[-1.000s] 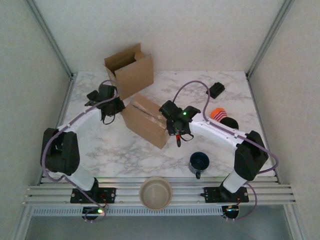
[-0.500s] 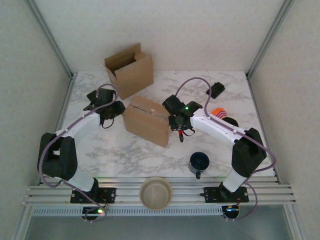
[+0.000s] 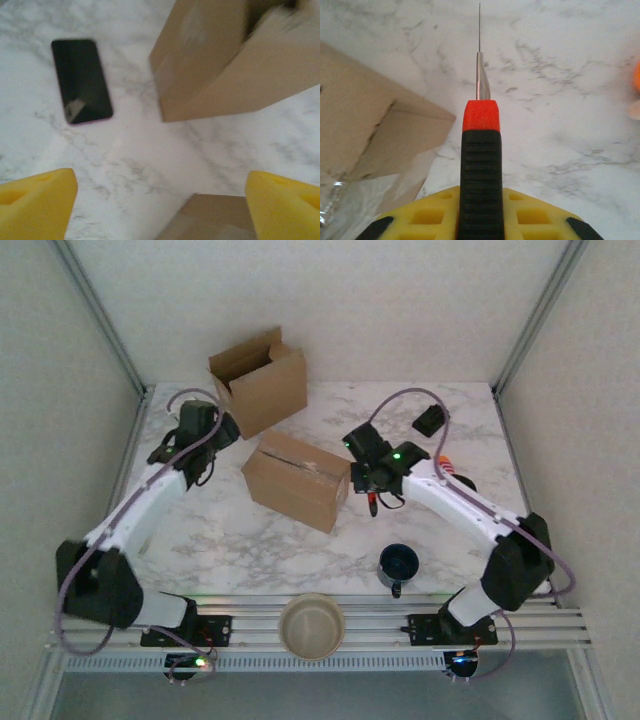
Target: Unpack the express box
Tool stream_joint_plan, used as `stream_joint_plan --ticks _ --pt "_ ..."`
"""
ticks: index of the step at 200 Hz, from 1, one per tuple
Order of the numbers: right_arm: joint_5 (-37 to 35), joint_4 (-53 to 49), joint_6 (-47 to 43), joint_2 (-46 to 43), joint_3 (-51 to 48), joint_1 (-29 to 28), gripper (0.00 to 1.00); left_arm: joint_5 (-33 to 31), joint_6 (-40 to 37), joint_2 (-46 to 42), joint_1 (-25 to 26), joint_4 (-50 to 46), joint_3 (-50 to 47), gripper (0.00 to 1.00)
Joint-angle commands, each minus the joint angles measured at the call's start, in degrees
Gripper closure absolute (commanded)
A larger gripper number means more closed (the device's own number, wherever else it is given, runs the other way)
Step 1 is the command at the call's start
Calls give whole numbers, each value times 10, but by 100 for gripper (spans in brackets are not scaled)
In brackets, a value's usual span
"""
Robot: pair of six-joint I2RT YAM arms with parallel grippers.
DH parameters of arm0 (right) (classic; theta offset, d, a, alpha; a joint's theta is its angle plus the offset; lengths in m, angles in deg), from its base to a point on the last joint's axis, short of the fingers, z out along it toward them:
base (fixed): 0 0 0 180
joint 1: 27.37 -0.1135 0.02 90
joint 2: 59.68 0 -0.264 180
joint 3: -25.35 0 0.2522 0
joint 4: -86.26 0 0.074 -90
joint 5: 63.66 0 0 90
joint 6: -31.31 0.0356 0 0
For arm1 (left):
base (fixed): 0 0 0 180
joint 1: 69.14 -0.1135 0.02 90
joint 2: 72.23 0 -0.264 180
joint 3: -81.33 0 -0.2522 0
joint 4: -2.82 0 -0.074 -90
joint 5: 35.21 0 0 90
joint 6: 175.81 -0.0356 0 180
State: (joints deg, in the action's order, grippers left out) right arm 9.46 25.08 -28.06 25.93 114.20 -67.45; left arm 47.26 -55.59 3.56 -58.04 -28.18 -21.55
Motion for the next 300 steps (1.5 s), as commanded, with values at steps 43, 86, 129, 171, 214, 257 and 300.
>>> stream_joint_plan --ticks 43,86,129,171,214,257,300 --pt "2 -3 -7 -80 -50 17 100 106 -5 -95 67 94 -109 0" --pt "14 5 -8 -92 -62 17 100 42 38 -56 111 126 -131 0" --pt "13 7 -11 -104 -77 17 100 28 66 -58 115 165 -161 0" --pt "20 14 -16 -99 -79 17 100 52 78 -51 116 207 -187 0" --pt "26 20 -20 -95 -80 17 100 62 84 -33 117 243 -189 0" --pt "32 25 -20 -91 -83 17 100 66 85 5 117 248 -173 0" --pt "37 30 -23 -90 -84 18 100 51 79 27 123 243 -156 0"
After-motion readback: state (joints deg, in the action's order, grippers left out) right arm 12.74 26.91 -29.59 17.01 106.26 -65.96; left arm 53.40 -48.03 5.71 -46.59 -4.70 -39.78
